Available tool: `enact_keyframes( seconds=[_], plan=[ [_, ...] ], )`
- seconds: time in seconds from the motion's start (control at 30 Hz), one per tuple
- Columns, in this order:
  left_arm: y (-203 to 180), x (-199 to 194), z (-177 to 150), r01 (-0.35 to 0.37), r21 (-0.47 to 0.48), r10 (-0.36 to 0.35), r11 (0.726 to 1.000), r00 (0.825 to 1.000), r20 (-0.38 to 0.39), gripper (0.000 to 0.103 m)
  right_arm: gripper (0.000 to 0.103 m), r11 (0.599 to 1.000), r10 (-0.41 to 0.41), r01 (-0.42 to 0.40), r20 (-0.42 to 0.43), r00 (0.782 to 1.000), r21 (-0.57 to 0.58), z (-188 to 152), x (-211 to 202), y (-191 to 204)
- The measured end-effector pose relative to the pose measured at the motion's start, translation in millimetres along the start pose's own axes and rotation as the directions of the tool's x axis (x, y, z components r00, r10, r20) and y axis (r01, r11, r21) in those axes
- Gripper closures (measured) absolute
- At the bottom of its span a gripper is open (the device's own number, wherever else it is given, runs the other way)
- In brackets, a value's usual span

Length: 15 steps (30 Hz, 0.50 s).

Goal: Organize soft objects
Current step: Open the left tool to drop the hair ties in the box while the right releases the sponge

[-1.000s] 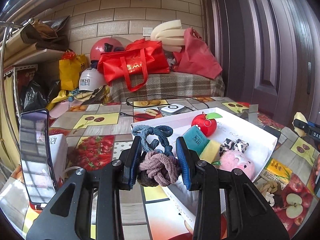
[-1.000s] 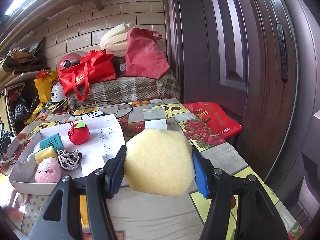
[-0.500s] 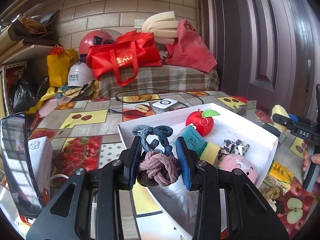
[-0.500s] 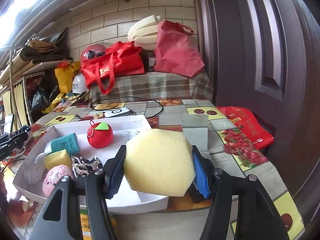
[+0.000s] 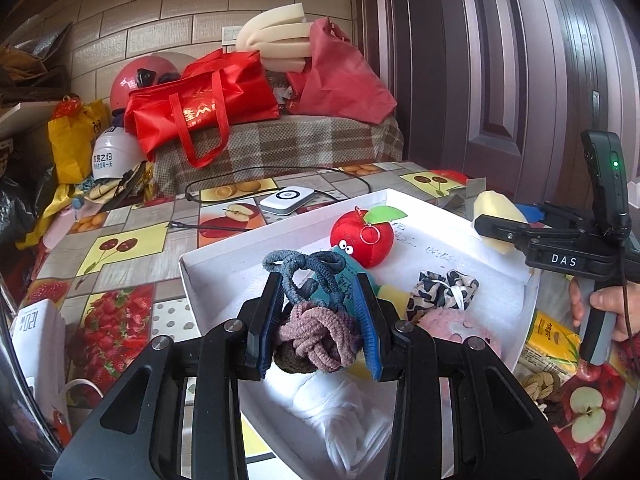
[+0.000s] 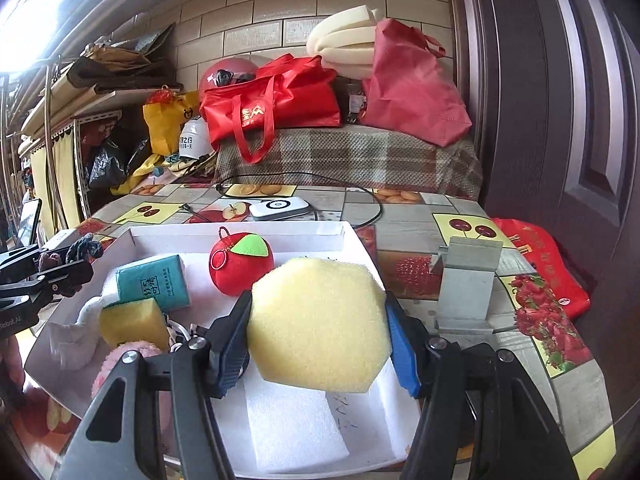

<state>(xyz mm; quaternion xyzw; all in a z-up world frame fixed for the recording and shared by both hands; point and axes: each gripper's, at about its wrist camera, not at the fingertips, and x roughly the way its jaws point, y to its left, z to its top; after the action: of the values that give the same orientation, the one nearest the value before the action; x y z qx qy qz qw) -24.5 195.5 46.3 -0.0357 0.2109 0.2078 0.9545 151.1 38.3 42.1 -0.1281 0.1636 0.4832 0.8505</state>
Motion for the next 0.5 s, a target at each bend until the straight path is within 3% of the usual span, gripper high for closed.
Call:
enact_keyframes(
  seconds=[0.3, 0.37, 0.43, 0.5],
  plan=[
    [-12, 7, 2, 0.066, 0.058, -0.065, 0.996, 0.998, -0.024, 0.067, 0.038, 0.998, 0.044, -0.046, -0.043, 0.998, -0.031, 4, 14, 7],
    [-11, 8, 3, 0.058, 0.052, -0.057, 0.997, 0.998, -0.03, 0.058, 0.021, 0.999, 0.039, -0.041, -0.055, 0.998, -0.036, 4, 17, 8],
    [-10, 5, 3, 0.041, 0.047, -0.04, 0.998, 0.999, -0.015, 0.032, 0.018, 0.999, 0.029, -0.031, -0.053, 0.998, -0.034, 4, 17, 8],
    [-10, 2, 2, 0.033, 0.049, -0.033, 0.998, 0.999, 0.001, 0.016, 0.018, 0.999, 0.025, -0.026, -0.042, 0.999, -0.03, 4, 14, 7]
  ],
)
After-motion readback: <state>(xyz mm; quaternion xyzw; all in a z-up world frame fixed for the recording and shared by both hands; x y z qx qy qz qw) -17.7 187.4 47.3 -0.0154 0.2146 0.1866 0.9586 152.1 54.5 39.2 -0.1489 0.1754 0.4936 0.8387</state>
